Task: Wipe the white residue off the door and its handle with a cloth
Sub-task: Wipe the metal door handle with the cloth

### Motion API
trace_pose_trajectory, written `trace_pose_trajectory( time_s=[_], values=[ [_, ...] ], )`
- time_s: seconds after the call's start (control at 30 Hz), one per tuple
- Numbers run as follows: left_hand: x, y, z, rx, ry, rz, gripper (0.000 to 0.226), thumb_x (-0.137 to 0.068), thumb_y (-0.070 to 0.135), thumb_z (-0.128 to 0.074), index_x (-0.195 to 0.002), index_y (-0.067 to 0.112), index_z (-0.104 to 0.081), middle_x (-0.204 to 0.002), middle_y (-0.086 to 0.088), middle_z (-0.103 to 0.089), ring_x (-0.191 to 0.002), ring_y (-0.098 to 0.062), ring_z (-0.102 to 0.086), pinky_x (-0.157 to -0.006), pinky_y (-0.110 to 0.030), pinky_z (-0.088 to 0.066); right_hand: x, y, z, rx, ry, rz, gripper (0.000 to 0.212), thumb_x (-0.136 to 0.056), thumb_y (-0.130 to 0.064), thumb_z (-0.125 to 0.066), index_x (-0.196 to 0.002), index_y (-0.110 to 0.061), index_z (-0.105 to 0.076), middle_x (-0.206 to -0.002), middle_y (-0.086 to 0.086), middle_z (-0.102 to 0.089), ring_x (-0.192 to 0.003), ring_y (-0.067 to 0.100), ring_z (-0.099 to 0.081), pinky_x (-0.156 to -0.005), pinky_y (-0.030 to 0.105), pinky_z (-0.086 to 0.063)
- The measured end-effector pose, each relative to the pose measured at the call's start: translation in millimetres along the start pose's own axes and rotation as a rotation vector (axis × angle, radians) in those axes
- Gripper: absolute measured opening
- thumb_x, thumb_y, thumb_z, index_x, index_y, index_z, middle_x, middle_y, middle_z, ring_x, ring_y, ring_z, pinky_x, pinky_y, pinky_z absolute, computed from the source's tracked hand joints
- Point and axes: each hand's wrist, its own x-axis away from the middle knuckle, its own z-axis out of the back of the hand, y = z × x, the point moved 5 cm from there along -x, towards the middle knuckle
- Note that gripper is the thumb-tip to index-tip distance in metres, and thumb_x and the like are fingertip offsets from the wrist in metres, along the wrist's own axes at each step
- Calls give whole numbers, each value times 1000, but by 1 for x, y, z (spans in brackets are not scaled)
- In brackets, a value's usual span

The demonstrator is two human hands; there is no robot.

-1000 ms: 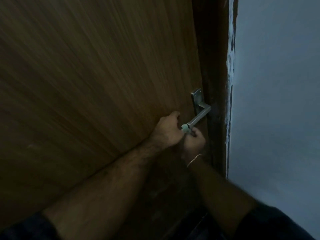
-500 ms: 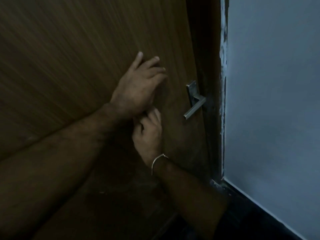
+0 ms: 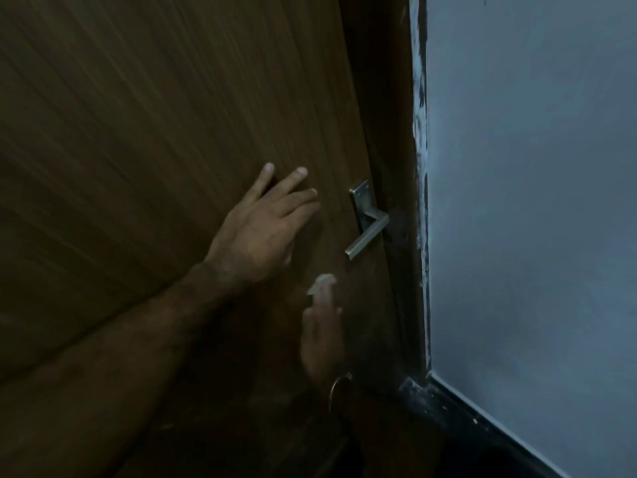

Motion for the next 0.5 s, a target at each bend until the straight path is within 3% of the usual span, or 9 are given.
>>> trace_pose_trajectory(
  time_s=[0.07, 0.1, 0.17, 0.27, 0.3, 0.37, 0.43, 0.5],
  values=[
    [3, 3, -2, 28, 35, -7, 59, -86, 17, -65, -142, 16, -47, -154, -4, -41, -151, -22, -14, -121, -50, -2, -60, 24, 17, -105, 23, -430, 46, -104, -23, -33, -149, -28, -24, -161, 3, -24, -148, 19, -23, -120, 48, -20],
    [5, 6, -3, 55, 49, -1, 57, -85, 16, -64, -140, 16, -50, -152, -4, -45, -151, -23, -17, -121, -50, -5, -90, 29, 24, -168, 16, -537, 48, -104, -26, -32, -151, -29, -24, -161, 0, -23, -147, 20, -23, -119, 49, -20],
    [13, 11, -9, 126, 72, 34, 55, -80, 14, -64, -135, 16, -56, -147, -5, -50, -148, -24, -24, -120, -51, -13, -123, 24, 35, -255, 34, -519, 47, -102, -26, -36, -148, -29, -33, -157, -3, -32, -144, 21, -29, -118, 51, -24],
    [31, 21, -17, 326, 114, 199, 54, -79, 7, -67, -131, 18, -59, -143, 0, -55, -145, -18, -32, -119, -45, -21, -78, 19, 40, -154, 103, -536, 32, -97, -26, -47, -127, -26, -58, -133, 0, -59, -127, 20, -52, -108, 46, -40],
    [36, 25, -20, 402, 123, 277, 53, -80, 5, -67, -130, 20, -60, -141, 3, -56, -143, -14, -34, -118, -40, -23, -53, 20, 37, -120, 42, -541, 28, -97, -26, -51, -121, -22, -63, -126, 2, -64, -121, 20, -57, -106, 44, -42],
    [45, 32, -23, 525, 134, 419, 49, -84, 5, -63, -130, 24, -60, -137, 8, -56, -136, -6, -39, -115, -31, -27, -26, 14, 29, -152, -231, -482, 21, -92, -17, -63, -111, -12, -71, -114, 7, -70, -112, 22, -64, -103, 39, -46],
    [52, 38, -25, 639, 147, 540, 42, -89, 5, -58, -126, 26, -61, -132, 10, -58, -126, -3, -45, -109, -29, -38, -24, -8, 31, -309, -494, -429, 18, -85, -7, -70, -102, -5, -74, -105, 11, -74, -103, 26, -68, -98, 43, -50],
    [62, 41, -23, 831, 139, 735, 34, -96, 14, -54, -125, 29, -61, -128, 12, -58, -117, -2, -51, -100, -30, -47, -28, -34, 51, -542, -659, -470, 19, -82, -9, -70, -100, -10, -74, -103, 10, -74, -101, 27, -69, -94, 46, -54]
  ],
)
